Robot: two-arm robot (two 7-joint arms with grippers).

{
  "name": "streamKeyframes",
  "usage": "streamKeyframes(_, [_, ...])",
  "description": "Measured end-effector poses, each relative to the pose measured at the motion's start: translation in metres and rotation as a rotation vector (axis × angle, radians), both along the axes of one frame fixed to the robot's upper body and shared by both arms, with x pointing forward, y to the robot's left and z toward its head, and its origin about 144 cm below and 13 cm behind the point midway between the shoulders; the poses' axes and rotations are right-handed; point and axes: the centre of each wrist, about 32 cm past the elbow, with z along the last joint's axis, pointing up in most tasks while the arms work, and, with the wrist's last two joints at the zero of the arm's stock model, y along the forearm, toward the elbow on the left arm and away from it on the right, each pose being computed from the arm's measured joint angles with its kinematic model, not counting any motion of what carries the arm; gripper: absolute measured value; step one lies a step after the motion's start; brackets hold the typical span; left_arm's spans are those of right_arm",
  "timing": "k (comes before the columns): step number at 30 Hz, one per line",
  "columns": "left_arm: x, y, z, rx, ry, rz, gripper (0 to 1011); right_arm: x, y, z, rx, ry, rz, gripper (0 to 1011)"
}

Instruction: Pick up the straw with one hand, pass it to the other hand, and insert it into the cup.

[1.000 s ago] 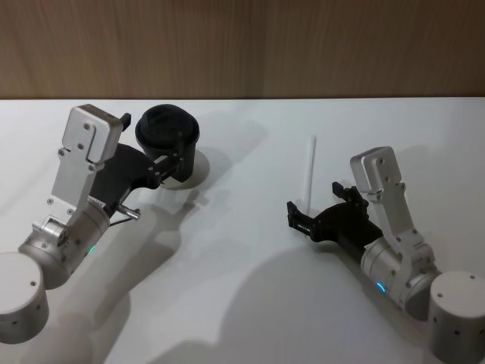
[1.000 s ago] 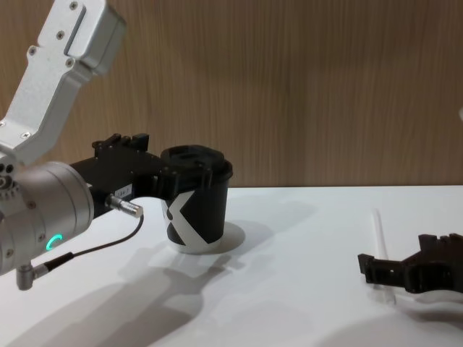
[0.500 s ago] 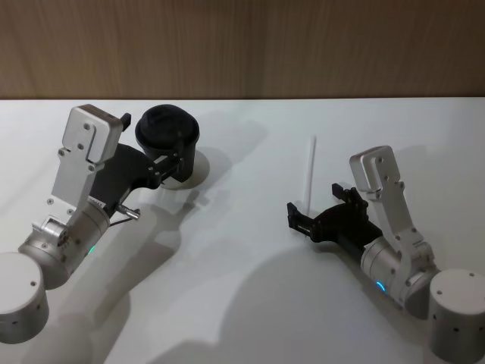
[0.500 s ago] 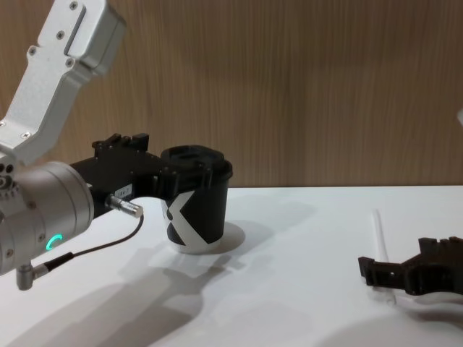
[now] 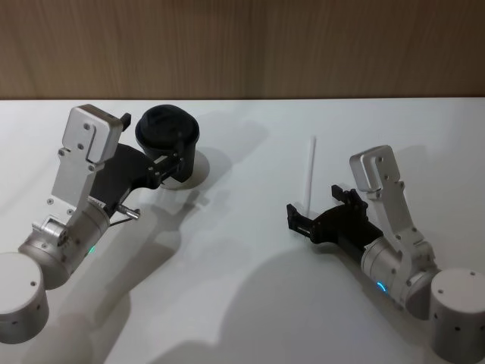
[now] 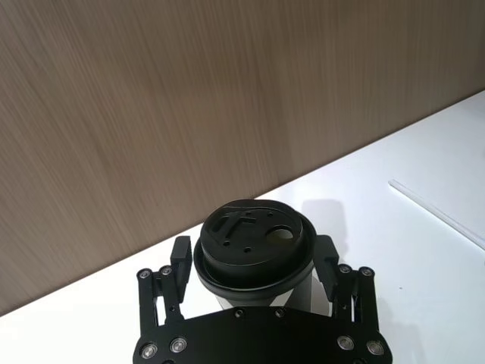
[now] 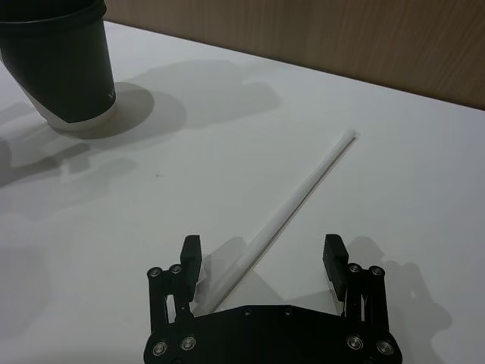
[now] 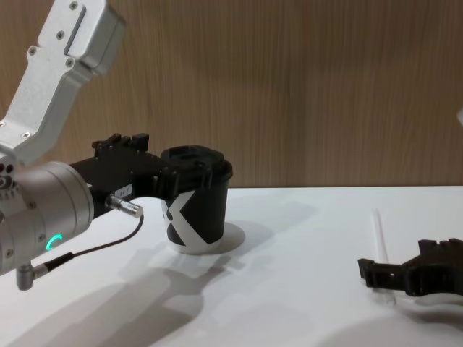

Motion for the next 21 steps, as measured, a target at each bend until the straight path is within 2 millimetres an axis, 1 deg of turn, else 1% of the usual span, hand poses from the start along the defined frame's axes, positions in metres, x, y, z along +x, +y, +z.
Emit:
streamKeyframes(12, [0.0,0.0,0.0,0.0,0.0,0.0,1004,-0.0013,-0.0003,0.001,-0.002,0.009,0.007,1001])
streamKeyframes(15, [0.0,0.0,0.0,0.0,0.0,0.0,1004,-0.0017,-0.0005,0.0013,-0.003,0.012,0.008,944])
streamKeyframes(16, [0.0,0.0,0.0,0.0,0.0,0.0,1004,-0.0018,-0.0005,0.0012,-0.004,0.014,0.009,896])
streamKeyframes(17, [0.0,0.0,0.0,0.0,0.0,0.0,1004,-0.0019,-0.0006,0.0012,-0.004,0.015,0.009,896])
streamKeyframes(18, [0.0,0.0,0.0,0.0,0.0,0.0,1004,-0.0022,-0.0006,0.0011,-0.005,0.016,0.009,864])
streamKeyframes(20, [0.0,0.0,0.0,0.0,0.0,0.0,1004,-0.0023,-0.0007,0.0011,-0.005,0.017,0.009,835])
streamKeyframes(21, [0.0,0.0,0.0,0.0,0.0,0.0,1003,-0.0023,-0.0009,0.0011,-0.006,0.017,0.009,794])
